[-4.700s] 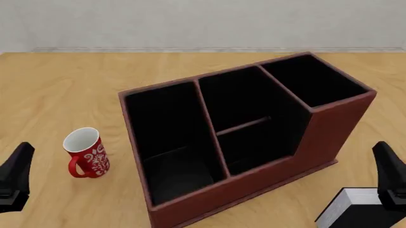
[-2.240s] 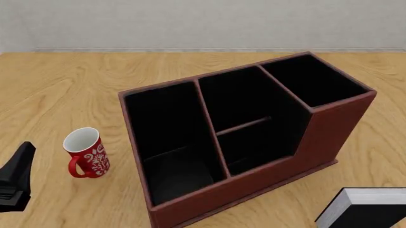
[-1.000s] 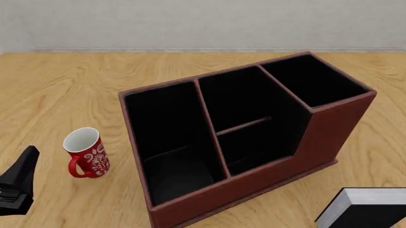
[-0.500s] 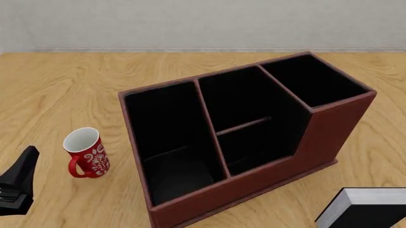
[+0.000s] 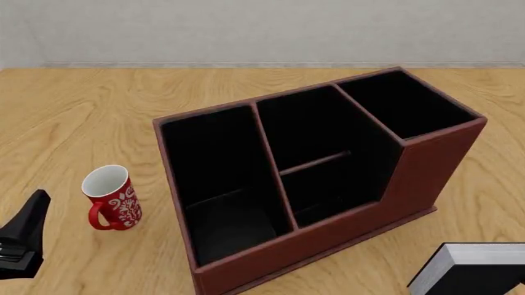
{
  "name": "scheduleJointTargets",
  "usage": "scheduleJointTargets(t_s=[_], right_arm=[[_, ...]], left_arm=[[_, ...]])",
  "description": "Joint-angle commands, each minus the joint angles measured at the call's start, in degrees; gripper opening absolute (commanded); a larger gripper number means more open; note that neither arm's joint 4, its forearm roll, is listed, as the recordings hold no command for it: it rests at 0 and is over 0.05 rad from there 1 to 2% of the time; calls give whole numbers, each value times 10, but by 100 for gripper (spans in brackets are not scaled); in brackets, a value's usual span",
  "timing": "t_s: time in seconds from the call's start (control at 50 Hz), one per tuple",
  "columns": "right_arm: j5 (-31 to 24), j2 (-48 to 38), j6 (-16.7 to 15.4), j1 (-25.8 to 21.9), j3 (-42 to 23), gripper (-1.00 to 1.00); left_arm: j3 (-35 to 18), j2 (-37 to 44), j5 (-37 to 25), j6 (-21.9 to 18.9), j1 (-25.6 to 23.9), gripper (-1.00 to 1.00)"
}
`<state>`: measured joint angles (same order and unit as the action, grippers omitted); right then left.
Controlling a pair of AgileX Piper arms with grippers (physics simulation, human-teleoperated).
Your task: Pick up the book and place it in the right compartment of the caddy.
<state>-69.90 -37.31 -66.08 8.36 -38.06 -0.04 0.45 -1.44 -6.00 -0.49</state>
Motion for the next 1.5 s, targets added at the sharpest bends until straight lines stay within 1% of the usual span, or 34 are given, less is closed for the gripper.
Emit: scheduleJointTargets(t_s=[0.02, 0.04, 0.12, 0.22, 0.28, 0.32, 0.52, 0.72, 0.78, 0.82, 0.92, 0.96, 1.0, 1.06, 1.1, 1.12, 1.14, 1.16, 1.2, 1.22, 1.26, 1.3, 1.34, 1.38, 1.42, 1.44, 1.46, 1.5], right_arm=[[0, -12, 19, -15, -2, 100], [0, -14, 24, -20, -1, 100], [0, -16, 25, -17, 1, 100], [0, -23, 40, -27, 3, 100], [0, -24, 39, -25, 4, 100], [1, -27, 45, -30, 5, 100], [33, -50, 59, -41, 28, 100], [66, -76, 62, -38, 37, 100], [76, -83, 74, -46, 43, 100], [85, -87, 72, -43, 49, 100], [101, -99, 88, -58, 59, 100], [103, -100, 91, -62, 60, 100], [104, -104, 104, -74, 62, 100], [107, -105, 111, -79, 66, 100], [104, -107, 125, -91, 65, 100], [104, -106, 121, -88, 66, 100], [102, -106, 123, -90, 66, 100], [97, -105, 128, -94, 66, -100], [96, -105, 132, -98, 62, -100], [90, -105, 148, -113, 60, -100], [88, -103, 146, -110, 63, -100], [80, -101, 160, -125, 60, -100], [78, -99, 160, -125, 59, -100], [67, -96, 174, -140, 58, -100], [65, -94, 173, -138, 58, -100], [58, -89, 180, -145, 59, -100], [58, -89, 180, -145, 59, -100], [49, -86, 198, -163, 56, -100]], left_arm=[[0, -2, -4, -2, 3, 100], [0, -2, -5, -3, 2, 100], [0, -2, -5, -2, 3, 100], [0, -2, -7, -3, 1, 100], [0, -2, -7, -4, 2, 100], [0, -2, -7, -4, 1, 100], [0, -2, -9, -4, 4, 100], [0, -2, -9, -6, 3, 100], [0, -2, -8, -5, 4, 100], [0, -2, -10, -6, 3, 100], [0, -2, -10, -7, 6, 100], [0, -2, -10, -7, 6, 100], [0, -2, -9, -9, 5, 100], [0, -2, -10, -8, 5, 100], [0, -2, -10, -8, 5, 100], [0, -2, -10, -8, 5, 100], [0, -2, -11, -8, 6, 100], [0, -2, -10, -8, 6, 100], [0, -2, -11, -8, 6, 100], [0, -2, -11, -8, 6, 100], [0, -2, -11, -7, 5, 100], [0, -2, -11, -8, 6, 100], [0, -3, -11, -5, 5, 100], [0, -3, -11, -8, 5, 100], [0, -3, -11, -7, 6, 100], [0, -3, -11, -6, 7, 100], [0, -3, -11, -6, 7, 100], [0, -3, -13, -7, 5, 100]])
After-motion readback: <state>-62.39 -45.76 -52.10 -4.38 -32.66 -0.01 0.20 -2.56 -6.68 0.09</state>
